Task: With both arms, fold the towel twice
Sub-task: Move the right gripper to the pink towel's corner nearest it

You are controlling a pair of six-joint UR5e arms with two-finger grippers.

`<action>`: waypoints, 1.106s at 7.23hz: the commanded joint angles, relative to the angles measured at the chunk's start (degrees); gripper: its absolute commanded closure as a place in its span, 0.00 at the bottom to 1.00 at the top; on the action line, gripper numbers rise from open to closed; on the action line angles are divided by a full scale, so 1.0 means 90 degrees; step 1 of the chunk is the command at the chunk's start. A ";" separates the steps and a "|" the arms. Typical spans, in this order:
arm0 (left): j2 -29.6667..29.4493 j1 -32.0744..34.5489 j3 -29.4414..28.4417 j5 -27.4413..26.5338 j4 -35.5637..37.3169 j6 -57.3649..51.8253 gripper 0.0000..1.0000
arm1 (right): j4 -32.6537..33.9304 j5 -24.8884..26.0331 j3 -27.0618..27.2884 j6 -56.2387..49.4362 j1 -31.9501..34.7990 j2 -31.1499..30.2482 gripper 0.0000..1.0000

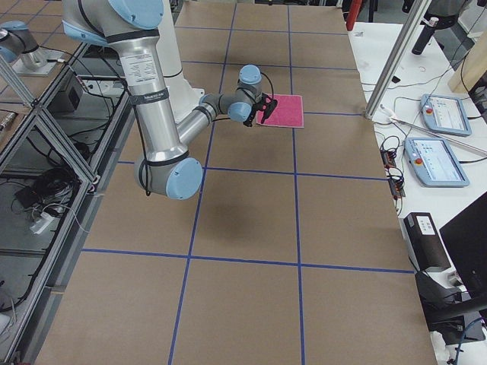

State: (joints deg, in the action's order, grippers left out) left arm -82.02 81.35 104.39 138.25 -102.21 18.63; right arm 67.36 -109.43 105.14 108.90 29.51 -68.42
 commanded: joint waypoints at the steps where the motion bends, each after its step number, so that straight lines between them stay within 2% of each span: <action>1: -0.0007 -0.0113 0.0002 0.0010 -0.0001 0.0010 0.00 | 0.0064 0.0595 -0.0265 0.0845 -0.0339 0.0394 0.04; 2: -0.0017 -0.0123 0.0002 0.0010 -0.0020 0.0019 0.00 | 0.0074 0.0713 -0.0305 0.1042 -0.0427 0.0434 0.04; 3: -0.0017 -0.0123 0.0002 0.0010 -0.0020 0.0068 0.00 | 0.0074 0.1062 -0.0421 0.1189 -0.0592 0.0483 0.05; 4: -0.0017 -0.0123 0.0002 0.0010 -0.0020 0.0068 0.00 | 0.0238 0.1143 -0.0500 0.1278 -0.0603 0.0522 0.12; 5: -0.0017 -0.0123 0.0002 0.0010 -0.0020 0.0068 0.00 | 0.0375 0.1163 -0.0568 0.1288 -0.0603 0.0561 0.13; 7: -0.0017 -0.0123 0.0022 0.0010 -0.0030 0.0078 0.00 | 0.0387 0.1358 -0.1084 0.1298 -0.0603 0.0844 0.18; 8: -0.0017 -0.0123 0.0022 0.0010 -0.0030 0.0078 0.00 | 0.0377 0.1368 -0.1086 0.1298 -0.0603 0.0845 0.27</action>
State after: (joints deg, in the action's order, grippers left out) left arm -82.18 80.25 104.54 138.34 -102.45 19.30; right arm 70.73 -97.50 96.52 120.54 24.11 -61.46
